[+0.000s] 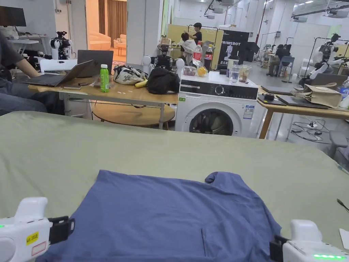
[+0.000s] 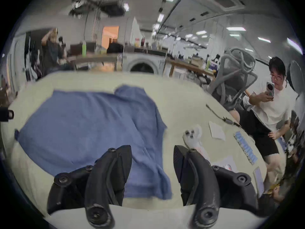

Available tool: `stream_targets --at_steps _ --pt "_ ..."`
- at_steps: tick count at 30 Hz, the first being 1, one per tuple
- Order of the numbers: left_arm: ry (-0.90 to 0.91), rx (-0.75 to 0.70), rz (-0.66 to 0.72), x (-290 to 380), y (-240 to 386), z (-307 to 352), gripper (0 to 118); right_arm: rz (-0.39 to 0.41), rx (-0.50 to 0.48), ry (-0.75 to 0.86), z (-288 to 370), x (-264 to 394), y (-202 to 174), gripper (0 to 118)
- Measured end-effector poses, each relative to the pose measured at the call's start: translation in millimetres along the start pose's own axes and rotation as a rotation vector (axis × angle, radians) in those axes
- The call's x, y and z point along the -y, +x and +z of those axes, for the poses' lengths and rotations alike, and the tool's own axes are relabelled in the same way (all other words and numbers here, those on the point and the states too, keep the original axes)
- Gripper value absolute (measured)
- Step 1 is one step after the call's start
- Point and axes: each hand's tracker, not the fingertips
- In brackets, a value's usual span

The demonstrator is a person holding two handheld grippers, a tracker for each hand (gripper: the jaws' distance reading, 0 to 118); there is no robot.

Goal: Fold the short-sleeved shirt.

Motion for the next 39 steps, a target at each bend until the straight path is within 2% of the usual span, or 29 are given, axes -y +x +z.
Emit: stream_targets --at_steps 3,4,5,6,7,8,9,11,13,16,22,27,31,33,34,37,38,39 --pt "0.121 -0.027 -0.088 -2 29 10 46 -0.012 -0.002 0.120 8 -5 -24 52" --pt "0.143 -0.045 -0.115 -2 38 12 46 -0.007 0.005 0.150 10 -6 -34 47" --pt "0.165 -0.065 -0.130 -2 45 10 46 -0.008 0.001 0.178 10 -7 -42 37" --pt "0.189 -0.080 -0.136 1 50 8 43 -0.019 -0.021 0.203 12 -7 -49 18" --pt "0.217 -0.083 -0.137 2 55 10 34 -0.032 -0.030 0.220 14 -8 -55 6" --pt "0.248 -0.091 -0.136 3 59 12 18 -0.040 -0.039 0.236 16 -7 -61 0" --pt "0.268 -0.109 -0.132 4 64 13 0 -0.035 -0.041 0.246 18 -7 -67 0" --pt "0.301 -0.099 -0.118 4 67 17 0 -0.024 -0.048 0.277 22 -6 -77 0" --pt "0.253 -0.056 -0.069 3 63 16 0 -0.029 -0.057 0.275 22 -6 -83 0" --pt "0.190 -0.073 -0.089 5 59 13 0 -0.060 -0.087 0.235 18 -4 -86 0" --pt "-0.078 -0.046 -0.064 2 24 3 0 -0.040 -0.084 0.155 6 3 -83 0" --pt "-0.289 -0.017 0.030 3 -19 -10 0 -0.027 -0.070 0.105 -3 11 -80 0" --pt "-0.412 -0.026 0.110 4 -50 -27 13 -0.001 -0.066 0.074 -8 16 -80 0" --pt "-0.431 -0.076 0.121 7 -57 -32 43 0.001 -0.069 0.059 -9 17 -80 0" --pt "-0.436 -0.098 0.129 8 -56 -33 50 -0.003 -0.071 0.051 -9 17 -80 0" --pt "-0.528 -0.083 0.166 20 -60 -53 52 -0.005 -0.071 0.034 -11 20 -79 0" --pt "-0.568 -0.090 0.157 27 -57 -58 52 0.002 -0.068 0.027 -11 21 -78 0" --pt "-0.528 -0.105 0.114 28 -53 -60 52 0.009 -0.067 0.023 -11 22 -77 0"
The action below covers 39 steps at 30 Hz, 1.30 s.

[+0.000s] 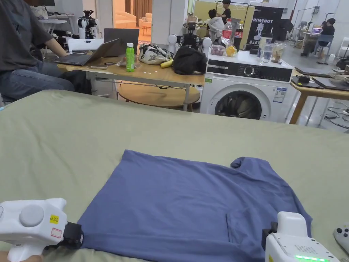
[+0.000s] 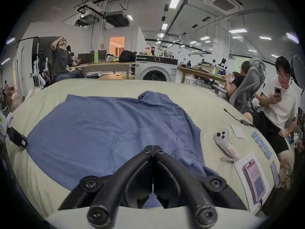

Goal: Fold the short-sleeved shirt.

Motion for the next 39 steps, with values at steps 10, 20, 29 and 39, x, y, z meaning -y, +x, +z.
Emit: stream_targets --at_steps 10,20,29,39 --pt "0.071 -0.025 -0.106 23 45 24 0 0.000 0.035 -0.122 6 2 55 0" --pt "0.090 -0.002 -0.076 24 35 28 0 0.035 -0.028 -0.410 -30 43 96 41" --pt "0.133 0.009 -0.077 26 35 35 0 -0.024 -0.081 -0.389 -27 46 90 1" --pt "0.297 0.102 -0.062 -4 37 78 0 -0.053 -0.080 -0.224 1 0 94 0"
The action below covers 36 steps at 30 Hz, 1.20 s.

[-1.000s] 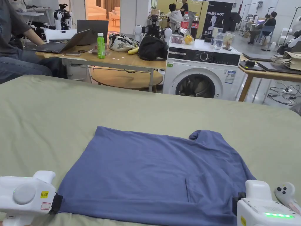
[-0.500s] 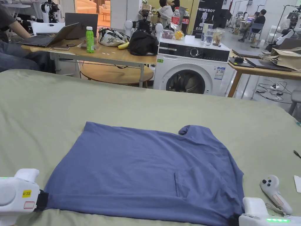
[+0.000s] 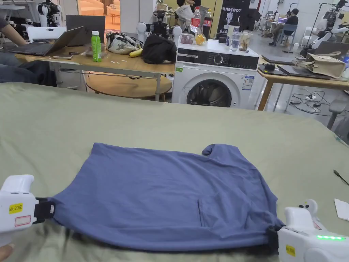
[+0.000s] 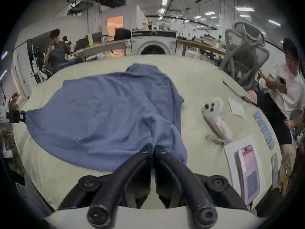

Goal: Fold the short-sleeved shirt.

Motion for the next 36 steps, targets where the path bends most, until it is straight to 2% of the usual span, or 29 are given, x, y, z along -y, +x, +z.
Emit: stream_targets --at_steps 8,15,19,27,29,30,32,33,36 --pt "0.078 0.013 0.053 -57 -9 -17 0 -0.014 -0.002 0.068 -16 -70 1 0" --pt "0.087 0.002 0.074 -115 -13 -68 0 -0.067 -0.009 0.049 -77 -128 4 0" --pt "0.036 -0.015 0.055 -134 -11 -107 0 -0.079 0.014 0.007 -114 -143 1 0" --pt "-0.078 -0.043 -0.008 -139 0 -165 0 -0.045 0.067 -0.065 -159 -137 -3 1" --pt "-0.082 -0.048 -0.012 -138 1 -167 2 -0.036 0.067 -0.055 -159 -134 -5 6" --pt "-0.085 -0.050 -0.014 -139 1 -166 12 -0.015 0.076 -0.032 -157 -133 -6 15" --pt "-0.070 -0.051 -0.009 -135 -1 -160 33 0.013 0.108 0.039 -150 -134 -10 42" --pt "-0.059 -0.045 -0.005 -133 -2 -154 42 0.007 0.105 0.071 -144 -134 -11 49" --pt "0.008 -0.005 0.018 -128 -1 -135 44 -0.025 0.081 0.166 -118 -133 -16 49"
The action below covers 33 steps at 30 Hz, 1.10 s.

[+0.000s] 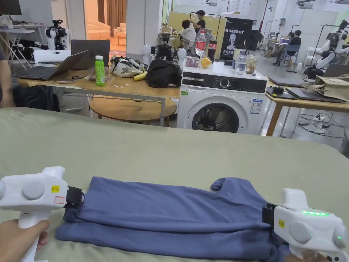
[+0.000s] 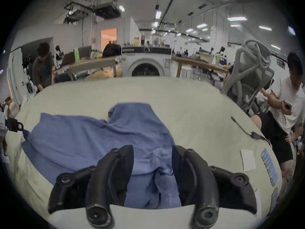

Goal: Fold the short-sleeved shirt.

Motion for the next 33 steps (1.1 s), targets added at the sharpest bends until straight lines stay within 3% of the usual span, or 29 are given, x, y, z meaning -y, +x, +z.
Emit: stream_targets --at_steps 7,8,9,10,11,12,19,23,26,30,33 --pt "0.219 0.050 -0.050 41 31 60 44 0.013 -0.005 0.143 58 20 -34 41" --pt "0.259 0.046 -0.059 50 36 67 44 0.017 -0.012 0.151 65 25 -40 27" --pt "0.306 0.040 -0.067 60 43 75 38 0.020 -0.007 0.156 72 29 -46 5" --pt "0.325 0.032 -0.081 68 49 81 24 0.012 -0.007 0.174 78 34 -51 0" --pt "0.326 -0.007 -0.090 76 55 84 6 0.010 -0.020 0.183 82 38 -54 0" --pt "0.323 -0.014 -0.098 80 49 77 0 0.006 -0.026 0.196 87 41 -58 0" --pt "0.201 -0.007 -0.089 95 39 75 0 -0.020 -0.046 0.202 100 56 -66 0" --pt "0.072 0.049 0.042 72 4 58 0 -0.005 -0.045 0.173 96 60 -61 0" --pt "0.005 0.022 0.050 51 -11 40 0 -0.012 -0.040 0.146 92 64 -53 0" --pt "-0.171 0.066 0.093 20 -31 -2 43 -0.019 -0.037 0.112 86 70 -45 0" --pt "-0.305 0.014 0.107 20 -24 -28 49 -0.015 -0.021 0.094 84 74 -38 0"
